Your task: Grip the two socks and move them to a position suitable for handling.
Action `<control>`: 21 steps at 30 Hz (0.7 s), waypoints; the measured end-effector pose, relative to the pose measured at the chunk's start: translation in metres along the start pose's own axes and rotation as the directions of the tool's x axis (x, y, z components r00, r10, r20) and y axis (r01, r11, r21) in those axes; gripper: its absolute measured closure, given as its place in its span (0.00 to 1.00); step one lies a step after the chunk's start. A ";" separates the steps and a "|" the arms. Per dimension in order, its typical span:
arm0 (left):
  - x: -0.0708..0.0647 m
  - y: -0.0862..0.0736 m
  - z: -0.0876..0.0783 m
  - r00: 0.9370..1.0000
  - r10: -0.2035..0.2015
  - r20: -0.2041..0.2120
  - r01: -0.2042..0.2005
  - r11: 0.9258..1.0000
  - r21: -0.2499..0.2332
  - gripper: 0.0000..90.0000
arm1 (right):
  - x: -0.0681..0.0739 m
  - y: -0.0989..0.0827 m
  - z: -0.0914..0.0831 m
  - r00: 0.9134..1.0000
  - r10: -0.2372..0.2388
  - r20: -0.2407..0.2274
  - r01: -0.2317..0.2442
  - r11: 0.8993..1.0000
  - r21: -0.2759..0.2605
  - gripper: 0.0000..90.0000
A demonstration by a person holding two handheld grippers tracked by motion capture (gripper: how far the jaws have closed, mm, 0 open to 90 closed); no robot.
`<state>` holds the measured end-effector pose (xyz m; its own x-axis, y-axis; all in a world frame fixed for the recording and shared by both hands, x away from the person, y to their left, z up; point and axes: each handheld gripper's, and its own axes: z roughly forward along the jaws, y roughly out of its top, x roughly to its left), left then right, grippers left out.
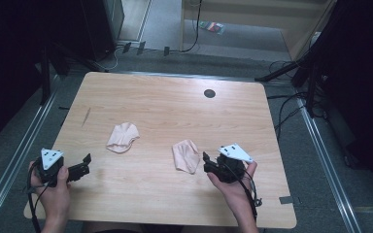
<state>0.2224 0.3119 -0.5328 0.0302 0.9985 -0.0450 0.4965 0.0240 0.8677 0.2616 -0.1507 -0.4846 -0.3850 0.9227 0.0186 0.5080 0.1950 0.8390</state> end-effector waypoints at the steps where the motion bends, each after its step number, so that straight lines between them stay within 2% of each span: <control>1: -0.005 0.002 0.000 1.000 0.005 0.013 -0.005 1.000 -0.002 0.00 | 0.002 0.000 0.002 1.000 -0.004 -0.004 0.004 1.000 0.003 0.40; 7: -0.033 0.013 0.004 0.995 0.050 0.089 -0.051 0.999 0.002 0.00 | 0.016 -0.001 0.023 0.999 -0.012 -0.037 0.014 0.999 0.043 0.44; 15: -0.061 0.028 0.014 0.986 0.065 0.155 -0.064 0.998 -0.010 0.00 | 0.034 -0.008 0.045 0.996 -0.045 -0.074 0.052 0.994 0.092 0.52; 19: -0.072 0.032 0.017 0.980 0.073 0.183 -0.070 0.997 -0.022 0.00 | 0.041 -0.012 0.054 0.992 -0.037 -0.120 0.052 0.991 0.123 0.57; 21: -0.079 0.031 0.020 0.975 0.085 0.204 -0.082 0.996 -0.024 0.00 | 0.045 -0.013 0.057 0.991 -0.034 -0.132 0.052 0.990 0.132 0.60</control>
<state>0.2525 0.2328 -0.5120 0.2490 0.9659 -0.0713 0.4714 -0.0565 0.8801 0.2814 -0.0927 -0.5260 -0.5005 0.8636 0.0615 0.5845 0.2846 0.7599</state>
